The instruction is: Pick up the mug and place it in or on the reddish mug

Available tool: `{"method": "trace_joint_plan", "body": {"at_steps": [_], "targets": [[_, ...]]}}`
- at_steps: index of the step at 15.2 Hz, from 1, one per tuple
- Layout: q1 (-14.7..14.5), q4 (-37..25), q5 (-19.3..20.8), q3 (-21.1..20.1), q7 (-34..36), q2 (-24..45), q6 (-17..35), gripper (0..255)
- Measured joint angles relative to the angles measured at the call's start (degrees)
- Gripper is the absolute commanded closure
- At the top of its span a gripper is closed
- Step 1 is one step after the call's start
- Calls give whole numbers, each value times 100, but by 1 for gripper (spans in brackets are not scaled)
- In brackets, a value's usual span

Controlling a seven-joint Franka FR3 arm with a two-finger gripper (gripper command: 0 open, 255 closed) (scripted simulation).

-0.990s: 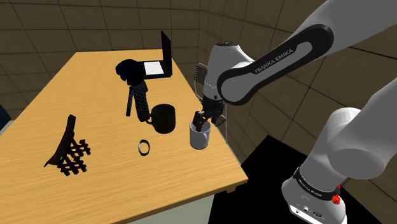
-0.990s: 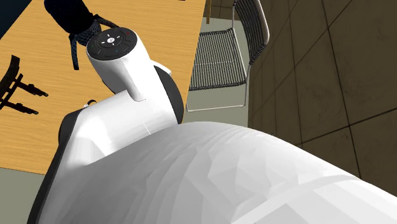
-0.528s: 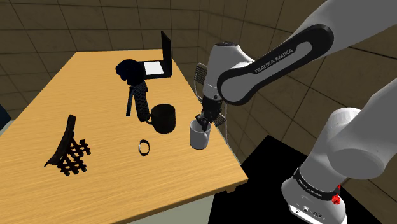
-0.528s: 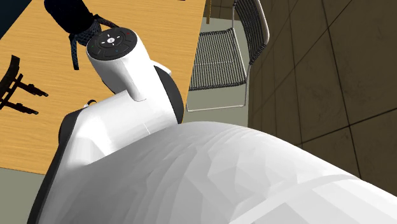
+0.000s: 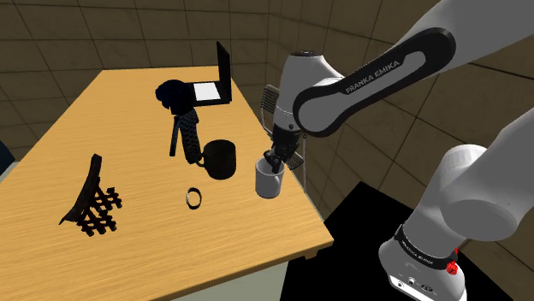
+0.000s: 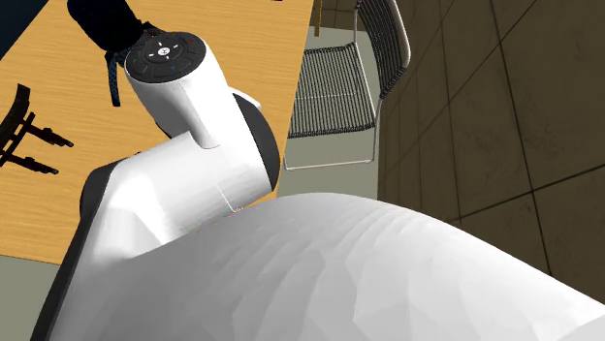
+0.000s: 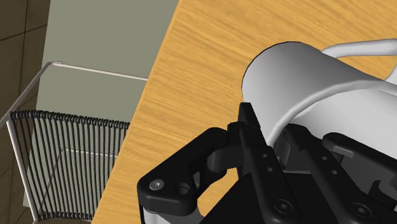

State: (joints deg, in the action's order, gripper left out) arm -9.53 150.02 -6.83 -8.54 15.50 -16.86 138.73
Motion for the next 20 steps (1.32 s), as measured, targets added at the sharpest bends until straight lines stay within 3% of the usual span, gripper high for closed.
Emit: {"method": "trace_joint_plan", "body": {"at_steps": [20], "targets": [[15,-961,56,87,61,-780,-1737,255]]}}
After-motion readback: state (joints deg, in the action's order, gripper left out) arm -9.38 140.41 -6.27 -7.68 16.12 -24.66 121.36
